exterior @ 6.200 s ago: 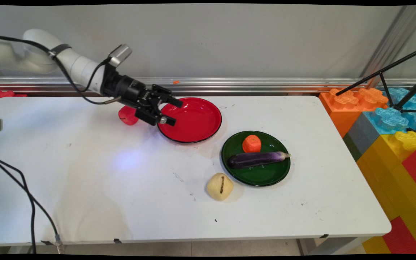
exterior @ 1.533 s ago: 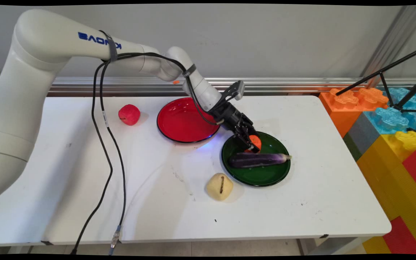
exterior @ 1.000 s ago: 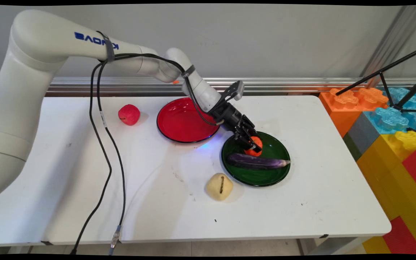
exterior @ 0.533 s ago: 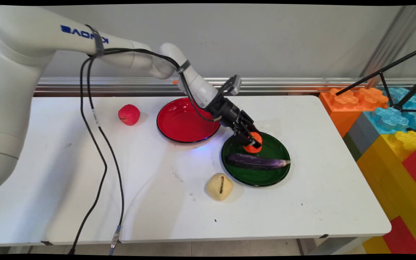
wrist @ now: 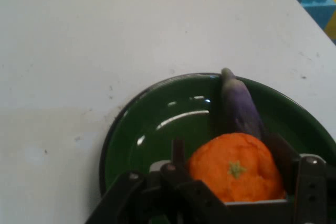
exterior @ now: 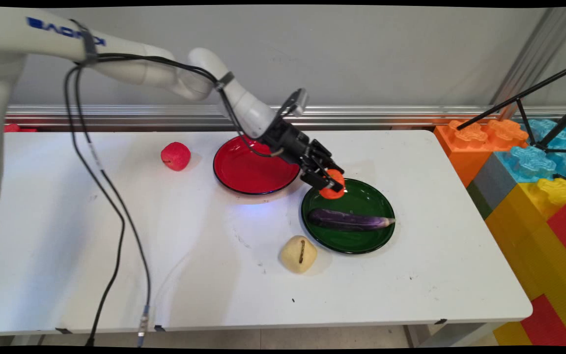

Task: Place the picked object on the table

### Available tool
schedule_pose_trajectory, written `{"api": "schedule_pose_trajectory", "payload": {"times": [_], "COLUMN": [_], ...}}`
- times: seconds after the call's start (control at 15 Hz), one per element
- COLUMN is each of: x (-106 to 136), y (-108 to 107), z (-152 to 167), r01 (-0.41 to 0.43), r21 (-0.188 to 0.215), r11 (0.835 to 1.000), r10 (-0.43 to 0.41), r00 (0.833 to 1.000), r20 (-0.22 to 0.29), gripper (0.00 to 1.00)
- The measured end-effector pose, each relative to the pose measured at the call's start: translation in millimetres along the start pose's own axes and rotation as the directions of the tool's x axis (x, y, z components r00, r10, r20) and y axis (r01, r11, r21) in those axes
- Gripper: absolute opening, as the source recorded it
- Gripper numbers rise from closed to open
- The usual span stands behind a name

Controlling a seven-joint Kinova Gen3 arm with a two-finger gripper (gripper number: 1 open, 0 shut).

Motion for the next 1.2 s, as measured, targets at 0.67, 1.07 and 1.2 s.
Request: {"api": "schedule_pose_trajectory", "payload": {"times": [0.67, 1.07, 1.2], "x": [-37, -71, -83], "y": [53, 59, 60], "z": [-59, -79, -84], "r01": [0.012, 0.02, 0.024], "r21": [0.006, 0.025, 0.028], "r11": [1.0, 0.999, 0.999], "r10": [-0.012, -0.02, -0.025], "r00": [1.0, 1.0, 0.999], "r20": [-0.007, 0.021, 0.031], "gripper": [0.0, 0.0, 0.0]}}
